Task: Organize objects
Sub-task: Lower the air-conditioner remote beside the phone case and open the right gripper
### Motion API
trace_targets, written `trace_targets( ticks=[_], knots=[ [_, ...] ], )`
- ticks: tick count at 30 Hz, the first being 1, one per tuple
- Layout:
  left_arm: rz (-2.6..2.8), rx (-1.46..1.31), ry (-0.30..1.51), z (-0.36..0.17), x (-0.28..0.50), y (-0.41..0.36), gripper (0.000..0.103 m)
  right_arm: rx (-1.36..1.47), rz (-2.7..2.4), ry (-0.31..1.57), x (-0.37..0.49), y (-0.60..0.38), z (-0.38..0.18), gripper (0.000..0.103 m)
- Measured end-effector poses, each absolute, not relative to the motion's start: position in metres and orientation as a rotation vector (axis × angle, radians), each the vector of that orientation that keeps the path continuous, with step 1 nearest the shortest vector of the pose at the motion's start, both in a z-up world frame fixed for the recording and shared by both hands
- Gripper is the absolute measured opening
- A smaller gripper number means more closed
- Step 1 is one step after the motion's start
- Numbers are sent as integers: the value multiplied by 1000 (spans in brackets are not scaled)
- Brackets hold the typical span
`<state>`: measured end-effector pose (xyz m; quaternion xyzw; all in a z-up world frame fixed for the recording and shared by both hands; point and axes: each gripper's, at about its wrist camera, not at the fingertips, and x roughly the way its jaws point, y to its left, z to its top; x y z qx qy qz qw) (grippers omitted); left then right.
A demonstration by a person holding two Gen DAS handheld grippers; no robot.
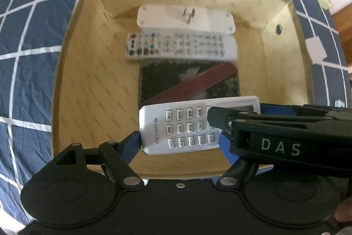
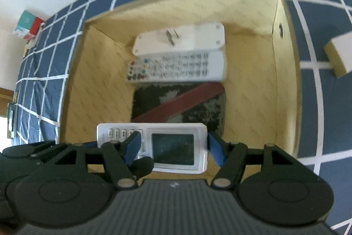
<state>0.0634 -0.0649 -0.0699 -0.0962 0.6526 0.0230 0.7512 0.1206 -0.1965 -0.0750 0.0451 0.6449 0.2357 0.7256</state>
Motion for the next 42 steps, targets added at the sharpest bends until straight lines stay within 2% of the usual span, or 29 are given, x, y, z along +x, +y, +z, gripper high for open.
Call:
trace_targets(
  ticks=[21, 42],
  knots=[
    [-50, -240, 1547, -122, 67, -58, 75, 83, 412, 1541, 116, -193, -118, 66],
    [-69, -221, 1560, -129, 71, -60, 76, 61, 377, 1576, 117, -190, -129, 66]
  ],
)
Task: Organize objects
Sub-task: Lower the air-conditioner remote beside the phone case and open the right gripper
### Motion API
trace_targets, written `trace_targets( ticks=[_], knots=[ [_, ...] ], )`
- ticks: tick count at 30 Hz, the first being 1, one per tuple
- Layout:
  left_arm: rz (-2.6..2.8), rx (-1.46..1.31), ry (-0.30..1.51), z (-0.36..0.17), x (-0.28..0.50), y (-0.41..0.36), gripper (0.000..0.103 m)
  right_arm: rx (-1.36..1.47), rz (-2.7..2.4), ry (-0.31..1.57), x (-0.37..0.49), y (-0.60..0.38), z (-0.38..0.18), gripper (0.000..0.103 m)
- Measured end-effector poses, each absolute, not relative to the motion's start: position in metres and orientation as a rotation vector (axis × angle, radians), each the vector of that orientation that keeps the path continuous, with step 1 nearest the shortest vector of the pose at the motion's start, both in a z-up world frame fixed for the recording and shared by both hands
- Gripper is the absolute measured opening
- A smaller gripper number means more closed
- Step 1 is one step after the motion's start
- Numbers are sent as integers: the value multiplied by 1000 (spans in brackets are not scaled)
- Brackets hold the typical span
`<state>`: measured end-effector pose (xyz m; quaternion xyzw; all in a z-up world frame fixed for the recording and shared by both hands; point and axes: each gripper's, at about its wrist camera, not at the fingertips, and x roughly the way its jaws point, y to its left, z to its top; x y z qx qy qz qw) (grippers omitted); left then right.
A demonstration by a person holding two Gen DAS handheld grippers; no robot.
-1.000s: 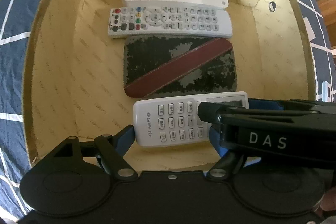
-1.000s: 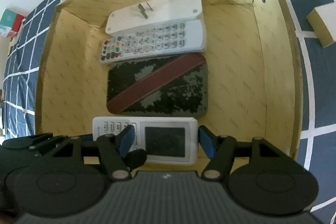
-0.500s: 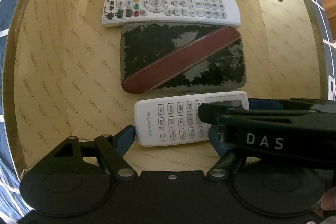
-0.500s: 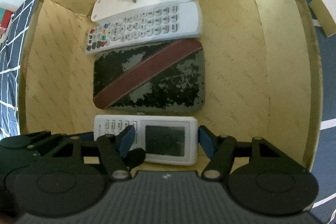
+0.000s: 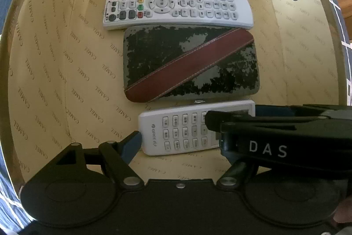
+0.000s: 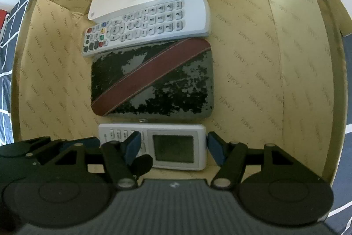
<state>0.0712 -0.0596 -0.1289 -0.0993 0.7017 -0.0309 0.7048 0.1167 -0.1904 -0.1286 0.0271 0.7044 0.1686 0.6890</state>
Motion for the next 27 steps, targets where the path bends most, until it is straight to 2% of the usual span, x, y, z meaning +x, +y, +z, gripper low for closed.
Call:
trace_targets(
  ticks=[8, 16, 27],
  knots=[
    [-57, -217, 1528, -119, 70, -57, 77, 68, 387, 1542, 116, -193, -119, 66],
    [-18, -211, 1451, -88, 64, -53, 81, 81, 402, 1452, 118, -205, -84, 71],
    [21, -190, 1338, -36, 54, -83, 94, 116, 424, 1311, 108, -237, -26, 94]
  ],
)
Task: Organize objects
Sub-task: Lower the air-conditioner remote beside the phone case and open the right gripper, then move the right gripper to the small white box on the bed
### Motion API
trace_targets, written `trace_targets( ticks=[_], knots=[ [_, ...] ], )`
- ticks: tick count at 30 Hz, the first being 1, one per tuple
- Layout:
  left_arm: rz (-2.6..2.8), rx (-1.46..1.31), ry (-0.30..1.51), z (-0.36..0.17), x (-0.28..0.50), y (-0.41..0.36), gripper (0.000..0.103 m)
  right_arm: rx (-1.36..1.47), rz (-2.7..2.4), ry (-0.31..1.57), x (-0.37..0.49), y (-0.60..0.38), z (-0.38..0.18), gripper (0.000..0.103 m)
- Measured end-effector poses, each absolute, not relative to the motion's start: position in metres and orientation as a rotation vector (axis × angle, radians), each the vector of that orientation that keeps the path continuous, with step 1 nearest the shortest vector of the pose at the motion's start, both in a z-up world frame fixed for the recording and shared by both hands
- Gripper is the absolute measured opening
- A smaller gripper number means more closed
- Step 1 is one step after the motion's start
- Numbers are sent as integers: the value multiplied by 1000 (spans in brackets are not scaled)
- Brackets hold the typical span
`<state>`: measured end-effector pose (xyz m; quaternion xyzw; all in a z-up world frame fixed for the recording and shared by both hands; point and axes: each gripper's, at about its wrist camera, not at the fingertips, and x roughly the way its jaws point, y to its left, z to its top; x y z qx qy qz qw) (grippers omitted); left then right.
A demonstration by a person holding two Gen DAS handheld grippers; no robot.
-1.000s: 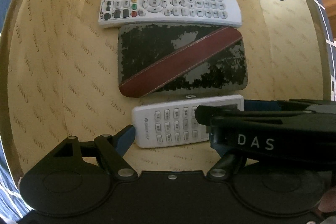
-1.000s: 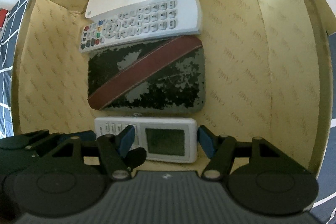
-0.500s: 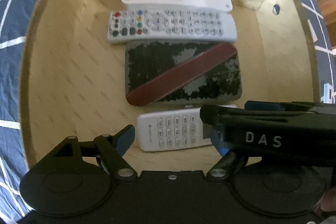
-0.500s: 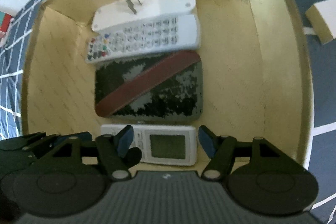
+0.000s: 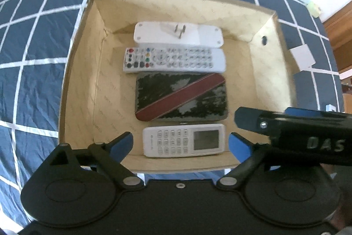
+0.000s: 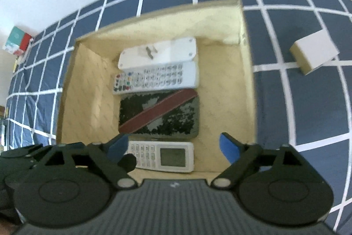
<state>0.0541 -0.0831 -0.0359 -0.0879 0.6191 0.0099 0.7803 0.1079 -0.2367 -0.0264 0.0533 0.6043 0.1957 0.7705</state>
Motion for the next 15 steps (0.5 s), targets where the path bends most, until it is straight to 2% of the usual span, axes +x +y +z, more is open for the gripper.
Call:
trace_targets(
  ticks=[4, 6, 15],
  knots=[
    [15, -177, 1304, -21, 49, -97, 103, 120, 419, 1268, 103, -258, -6, 99],
    [10, -161, 1288, -15, 48, -108, 103, 126, 410, 1250, 100, -272, 2, 103],
    [-23, -106, 1243, 4, 43, -173, 103, 149, 388, 1185, 102, -346, 25, 103]
  ],
)
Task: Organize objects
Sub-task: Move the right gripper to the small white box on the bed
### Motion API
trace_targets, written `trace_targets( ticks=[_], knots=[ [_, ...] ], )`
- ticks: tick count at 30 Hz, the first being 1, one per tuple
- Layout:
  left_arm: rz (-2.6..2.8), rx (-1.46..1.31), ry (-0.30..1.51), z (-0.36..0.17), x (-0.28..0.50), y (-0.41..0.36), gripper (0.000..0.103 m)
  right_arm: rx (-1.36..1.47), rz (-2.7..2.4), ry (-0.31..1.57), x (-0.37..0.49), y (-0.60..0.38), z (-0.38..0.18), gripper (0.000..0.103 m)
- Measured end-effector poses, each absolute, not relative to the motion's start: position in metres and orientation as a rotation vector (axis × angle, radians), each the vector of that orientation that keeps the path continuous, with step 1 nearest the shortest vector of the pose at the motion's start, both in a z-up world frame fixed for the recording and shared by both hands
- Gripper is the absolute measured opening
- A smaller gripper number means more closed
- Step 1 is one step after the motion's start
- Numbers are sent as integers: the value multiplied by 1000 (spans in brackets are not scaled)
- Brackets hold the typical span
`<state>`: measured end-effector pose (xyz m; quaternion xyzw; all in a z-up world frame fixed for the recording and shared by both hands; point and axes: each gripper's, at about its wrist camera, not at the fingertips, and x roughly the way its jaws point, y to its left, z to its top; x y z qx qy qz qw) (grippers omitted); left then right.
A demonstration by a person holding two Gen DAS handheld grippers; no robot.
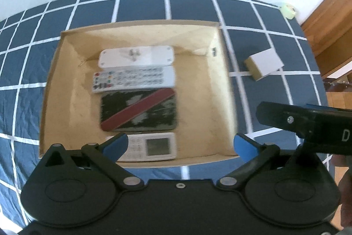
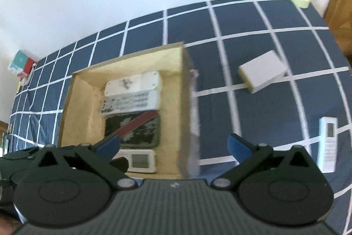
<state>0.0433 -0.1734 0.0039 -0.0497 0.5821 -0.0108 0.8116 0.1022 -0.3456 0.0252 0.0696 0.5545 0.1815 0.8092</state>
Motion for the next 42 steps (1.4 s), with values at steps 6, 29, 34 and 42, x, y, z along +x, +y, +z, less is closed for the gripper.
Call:
trace_targets(
  ticks=[6, 29, 34, 42],
  knots=[
    [5, -126, 1229, 6, 44, -224, 103, 134, 404, 1172, 116, -403, 35, 103],
    [147, -205, 1226, -16, 57, -350, 103, 40, 536, 1187, 180, -528, 27, 103],
    [171, -213, 1238, -21, 67, -355, 103, 29, 557, 1199, 195, -530, 21, 103],
    [202, -231, 1265, -32, 94, -355, 103, 17, 585, 1234, 230, -525, 5, 103]
  ],
)
